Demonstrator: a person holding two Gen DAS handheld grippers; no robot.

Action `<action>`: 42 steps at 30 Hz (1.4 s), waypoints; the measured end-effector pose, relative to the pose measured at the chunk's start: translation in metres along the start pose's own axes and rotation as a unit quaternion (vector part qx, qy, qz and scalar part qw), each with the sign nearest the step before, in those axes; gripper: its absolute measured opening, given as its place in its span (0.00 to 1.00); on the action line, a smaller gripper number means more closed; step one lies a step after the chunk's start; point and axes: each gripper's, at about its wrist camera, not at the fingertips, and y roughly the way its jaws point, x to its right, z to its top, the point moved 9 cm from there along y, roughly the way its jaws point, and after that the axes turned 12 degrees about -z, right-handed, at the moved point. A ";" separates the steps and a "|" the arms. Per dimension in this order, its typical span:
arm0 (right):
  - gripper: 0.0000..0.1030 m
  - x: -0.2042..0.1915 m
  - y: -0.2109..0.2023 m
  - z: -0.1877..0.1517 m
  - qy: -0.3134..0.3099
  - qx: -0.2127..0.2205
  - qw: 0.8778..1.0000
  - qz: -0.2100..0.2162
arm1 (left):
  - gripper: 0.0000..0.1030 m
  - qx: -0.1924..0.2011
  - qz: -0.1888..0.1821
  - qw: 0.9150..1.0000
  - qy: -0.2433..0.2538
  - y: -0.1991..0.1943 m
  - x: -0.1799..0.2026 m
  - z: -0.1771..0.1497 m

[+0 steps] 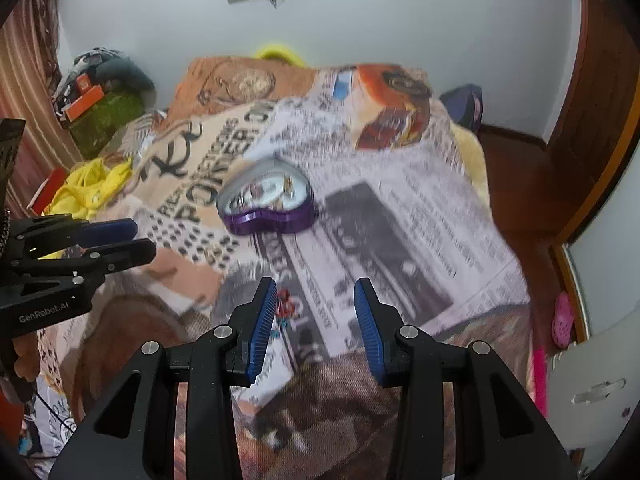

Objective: Organize jewelry

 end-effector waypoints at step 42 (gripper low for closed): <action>0.06 -0.009 0.038 -0.001 0.022 -0.005 0.999 0.029 | 0.35 -0.044 -0.019 0.998 -0.027 0.066 -0.022 -0.003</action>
